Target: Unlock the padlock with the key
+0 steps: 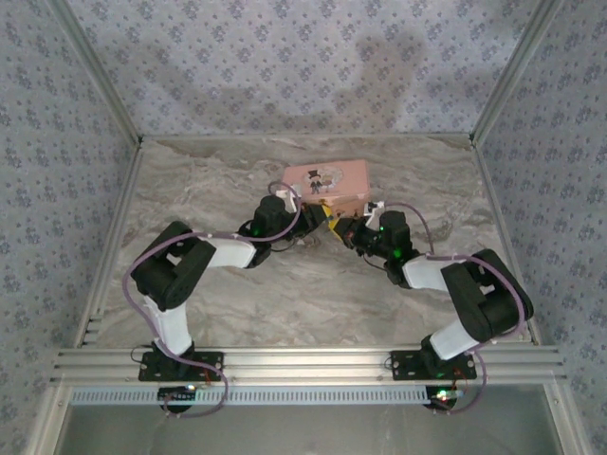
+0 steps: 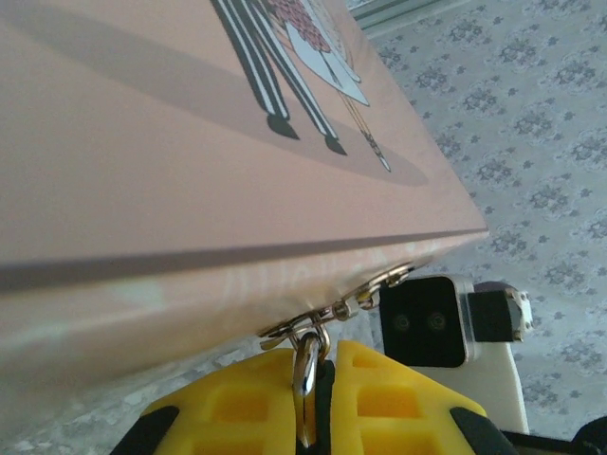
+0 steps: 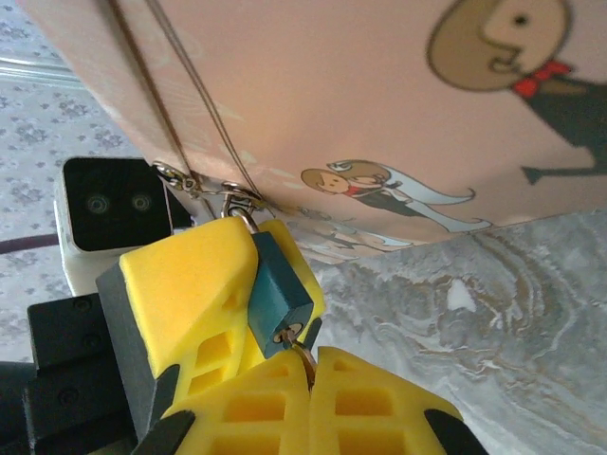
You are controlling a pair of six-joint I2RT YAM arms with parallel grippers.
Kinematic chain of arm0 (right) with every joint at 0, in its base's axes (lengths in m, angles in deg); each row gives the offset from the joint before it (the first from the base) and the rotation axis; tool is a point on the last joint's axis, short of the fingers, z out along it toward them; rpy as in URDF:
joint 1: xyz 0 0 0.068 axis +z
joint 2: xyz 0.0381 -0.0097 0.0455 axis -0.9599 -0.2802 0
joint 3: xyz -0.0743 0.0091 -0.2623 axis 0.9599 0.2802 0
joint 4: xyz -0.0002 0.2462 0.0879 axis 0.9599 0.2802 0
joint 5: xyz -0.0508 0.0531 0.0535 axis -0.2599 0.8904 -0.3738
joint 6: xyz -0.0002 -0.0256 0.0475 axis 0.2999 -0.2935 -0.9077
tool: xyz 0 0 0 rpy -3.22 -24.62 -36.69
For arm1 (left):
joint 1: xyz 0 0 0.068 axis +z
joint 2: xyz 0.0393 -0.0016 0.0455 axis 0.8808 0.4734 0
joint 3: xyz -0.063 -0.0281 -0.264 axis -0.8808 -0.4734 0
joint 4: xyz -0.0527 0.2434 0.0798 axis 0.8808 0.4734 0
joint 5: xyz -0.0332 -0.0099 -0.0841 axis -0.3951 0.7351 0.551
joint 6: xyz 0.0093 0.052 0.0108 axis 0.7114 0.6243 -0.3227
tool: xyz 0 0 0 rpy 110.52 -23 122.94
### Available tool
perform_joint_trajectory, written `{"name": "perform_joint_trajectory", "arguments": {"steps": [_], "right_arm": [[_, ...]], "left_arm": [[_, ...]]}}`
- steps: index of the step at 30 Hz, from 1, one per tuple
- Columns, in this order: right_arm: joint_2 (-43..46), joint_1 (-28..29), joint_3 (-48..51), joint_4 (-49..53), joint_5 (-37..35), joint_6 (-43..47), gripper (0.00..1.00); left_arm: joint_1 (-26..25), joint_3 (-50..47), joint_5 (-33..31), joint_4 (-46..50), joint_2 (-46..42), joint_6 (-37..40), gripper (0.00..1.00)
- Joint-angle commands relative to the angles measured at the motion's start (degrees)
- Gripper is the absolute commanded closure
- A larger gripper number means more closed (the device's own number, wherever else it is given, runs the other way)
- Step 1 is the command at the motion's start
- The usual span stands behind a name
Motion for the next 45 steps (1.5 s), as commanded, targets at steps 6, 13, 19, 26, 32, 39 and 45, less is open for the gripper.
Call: {"name": "perform_joint_trajectory", "arguments": {"steps": [6, 13, 19, 26, 32, 39, 45], "right_arm": [[0.71, 0.52, -6.4, -2.18, 3.24, -2.18, 0.98], [7.13, 1.31, -3.74, 17.31, 1.34, 8.52, 0.8], [12.93, 1.71, -0.01, 30.81, -0.9, 15.75, 0.67], [24.4, 2.83, -0.25, 51.25, -8.56, 27.02, 0.59], [29.8, 6.98, -7.25, 67.85, -20.9, 37.73, 0.61], [25.76, 13.32, -16.39, 74.66, -31.53, 44.78, 0.59], [18.68, 18.53, -21.63, 76.98, -38.83, 47.4, 0.54]], "left_arm": [[-8.74, 0.31, 23.48, -0.94, -3.36, 1.29, 1.0], [-5.39, -0.8, 17.74, 3.58, -4.91, 3.17, 1.0], [-3.64, 0.25, 15.43, 6.85, -5.19, 4.01, 1.0], [-3.41, 0.78, 14.96, 8.82, -5.78, 4.45, 1.0], [-3.46, 0.94, 14.76, 10.13, -5.78, 4.27, 1.0], [-3.43, 1.2, 14.75, 11.05, -5.96, 4.26, 1.0], [-3.45, 1.48, 14.92, 11.56, -6.18, 4.27, 1.0]]}}
